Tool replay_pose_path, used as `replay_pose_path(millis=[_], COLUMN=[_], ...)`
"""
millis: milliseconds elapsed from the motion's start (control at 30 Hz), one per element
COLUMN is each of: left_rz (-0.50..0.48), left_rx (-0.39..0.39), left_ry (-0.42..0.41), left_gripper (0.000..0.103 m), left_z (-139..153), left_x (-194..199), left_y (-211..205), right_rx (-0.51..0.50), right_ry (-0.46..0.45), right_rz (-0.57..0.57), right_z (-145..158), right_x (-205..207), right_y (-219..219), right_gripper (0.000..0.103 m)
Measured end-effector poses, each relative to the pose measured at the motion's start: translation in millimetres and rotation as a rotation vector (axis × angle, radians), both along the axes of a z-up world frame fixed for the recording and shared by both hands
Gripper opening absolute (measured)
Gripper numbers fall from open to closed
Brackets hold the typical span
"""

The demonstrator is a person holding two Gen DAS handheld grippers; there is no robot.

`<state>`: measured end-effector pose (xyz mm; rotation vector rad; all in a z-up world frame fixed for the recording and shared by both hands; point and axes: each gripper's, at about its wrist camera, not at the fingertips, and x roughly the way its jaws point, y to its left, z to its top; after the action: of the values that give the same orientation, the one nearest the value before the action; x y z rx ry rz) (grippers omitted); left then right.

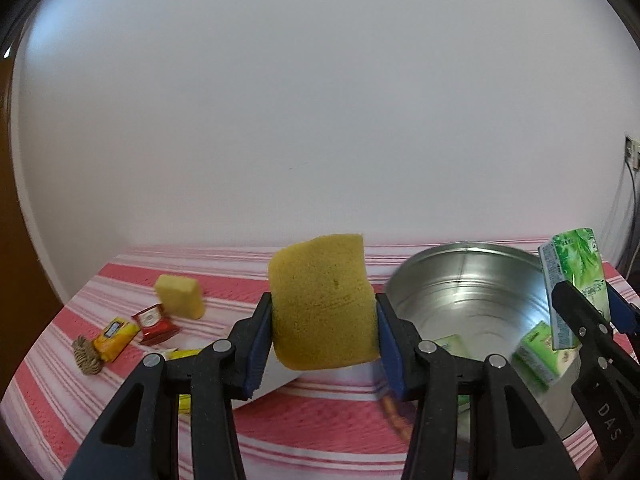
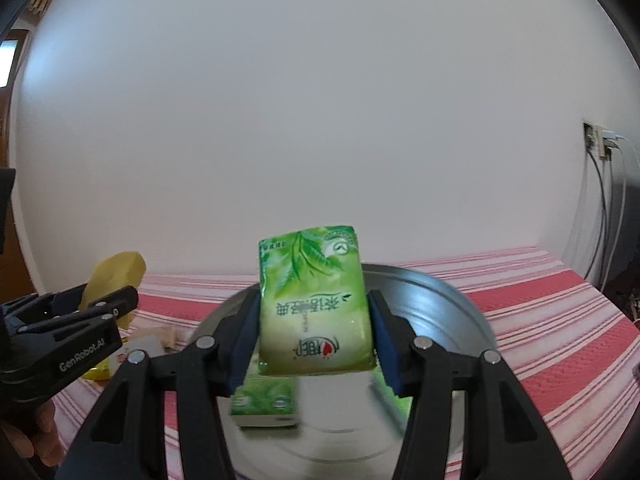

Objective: Organize objects
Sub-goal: 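Lower the sponge and tissue pack into the tin and open both tools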

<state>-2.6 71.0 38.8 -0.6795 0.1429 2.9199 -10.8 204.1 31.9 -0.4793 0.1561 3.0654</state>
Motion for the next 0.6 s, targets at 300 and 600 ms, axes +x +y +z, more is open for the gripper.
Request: replay_pose_path(millis=[300,600], left_rz=[-0.082,-0.126], left_rx=[-0.008,-0.024], left_ry=[-0.017,-0.046], left_gripper=[0.05,0.05], left_z=[-9,-24], left_x=[-3,-12], left_y=[42,71], right_rx=[-0.013,0.005], right_ry=[-0.01,-0.037], right_rz=[-0.079,-0.132], right_z=[3,6], right_x=[-5,-12], right_y=[38,68], right_gripper=[0.053,0.053])
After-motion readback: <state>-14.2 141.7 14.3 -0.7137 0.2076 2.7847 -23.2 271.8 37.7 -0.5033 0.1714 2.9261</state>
